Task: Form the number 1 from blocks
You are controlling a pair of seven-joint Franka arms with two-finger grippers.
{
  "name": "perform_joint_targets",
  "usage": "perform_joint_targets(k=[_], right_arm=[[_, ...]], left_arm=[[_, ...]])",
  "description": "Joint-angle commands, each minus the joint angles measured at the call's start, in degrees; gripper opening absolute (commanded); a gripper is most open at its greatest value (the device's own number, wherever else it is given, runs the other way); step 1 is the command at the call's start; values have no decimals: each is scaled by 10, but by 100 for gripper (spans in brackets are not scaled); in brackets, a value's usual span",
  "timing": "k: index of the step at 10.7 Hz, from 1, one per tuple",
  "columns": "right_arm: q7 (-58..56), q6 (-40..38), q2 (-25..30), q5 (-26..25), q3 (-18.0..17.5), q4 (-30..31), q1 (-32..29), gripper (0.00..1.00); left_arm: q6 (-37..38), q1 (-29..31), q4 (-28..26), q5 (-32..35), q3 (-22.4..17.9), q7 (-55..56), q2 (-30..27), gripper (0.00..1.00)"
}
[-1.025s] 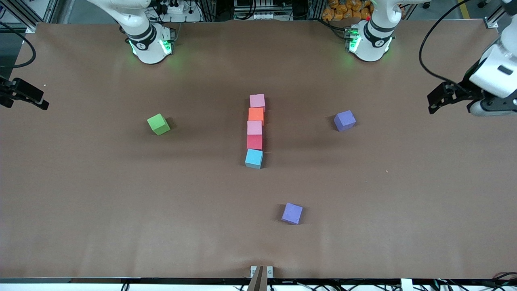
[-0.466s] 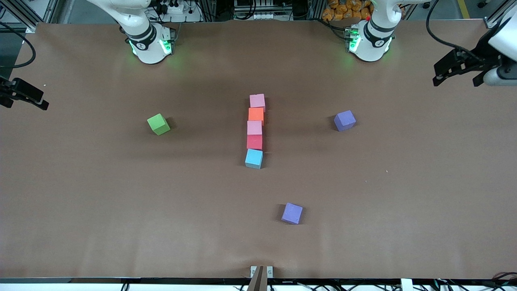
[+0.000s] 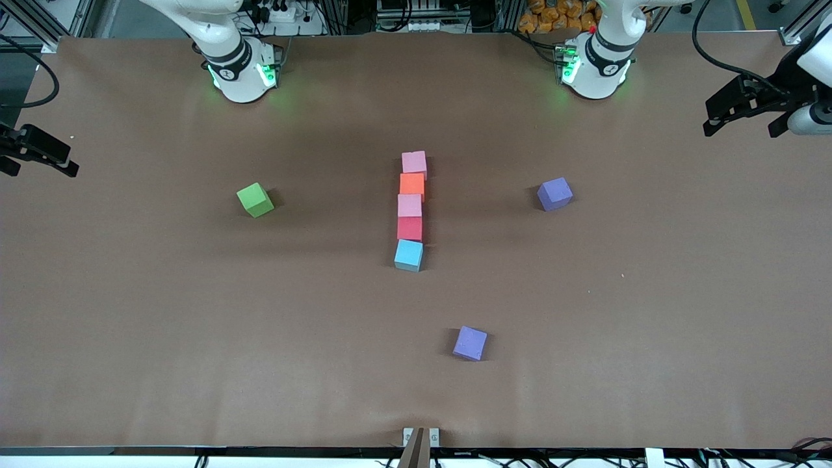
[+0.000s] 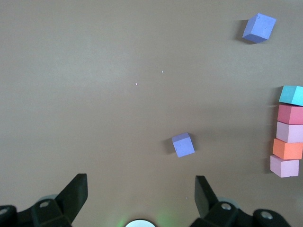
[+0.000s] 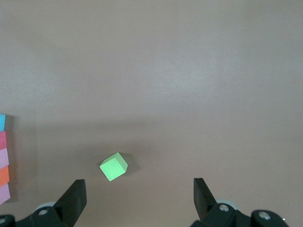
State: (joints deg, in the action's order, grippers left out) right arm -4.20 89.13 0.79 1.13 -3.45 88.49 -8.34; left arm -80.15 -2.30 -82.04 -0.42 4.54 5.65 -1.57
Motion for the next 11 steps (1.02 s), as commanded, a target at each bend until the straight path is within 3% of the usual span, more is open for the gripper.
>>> perform_joint_targets(k=[1, 11], right_arm=[[-19, 3, 18, 3, -6, 19, -8, 100], [-14, 0, 27, -17, -8, 27, 17, 100]], left_arm=[[15, 4, 12, -6, -2, -19, 2, 100], [17, 4, 8, -6, 0, -15, -4, 100]])
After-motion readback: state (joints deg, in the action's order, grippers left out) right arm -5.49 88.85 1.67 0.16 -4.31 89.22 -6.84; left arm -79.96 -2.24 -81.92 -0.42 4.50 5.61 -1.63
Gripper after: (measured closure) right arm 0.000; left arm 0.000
